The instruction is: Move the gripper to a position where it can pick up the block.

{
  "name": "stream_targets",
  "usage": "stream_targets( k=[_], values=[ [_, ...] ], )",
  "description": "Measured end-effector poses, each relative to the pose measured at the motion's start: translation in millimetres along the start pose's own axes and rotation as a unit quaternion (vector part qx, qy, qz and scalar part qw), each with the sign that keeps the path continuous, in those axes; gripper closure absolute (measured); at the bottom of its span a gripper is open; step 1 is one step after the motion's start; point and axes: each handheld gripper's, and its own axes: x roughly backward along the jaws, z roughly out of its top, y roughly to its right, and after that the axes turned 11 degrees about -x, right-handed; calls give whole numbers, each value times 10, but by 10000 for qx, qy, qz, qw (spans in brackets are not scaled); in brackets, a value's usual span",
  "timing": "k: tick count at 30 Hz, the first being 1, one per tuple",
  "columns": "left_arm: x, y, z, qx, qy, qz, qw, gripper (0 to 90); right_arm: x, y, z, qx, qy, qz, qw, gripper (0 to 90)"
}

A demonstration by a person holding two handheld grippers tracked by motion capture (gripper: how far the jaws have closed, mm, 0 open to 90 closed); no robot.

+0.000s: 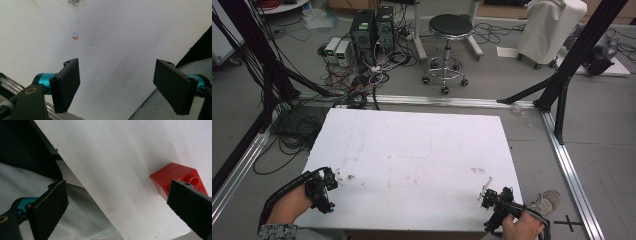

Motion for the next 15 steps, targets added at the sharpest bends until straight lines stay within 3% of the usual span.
stream_targets(
  k=[15],
  values=[
    [-1,7,6,-17,20,23,10000,217,69,55,-27,27,202,1,9998,29]
  ],
)
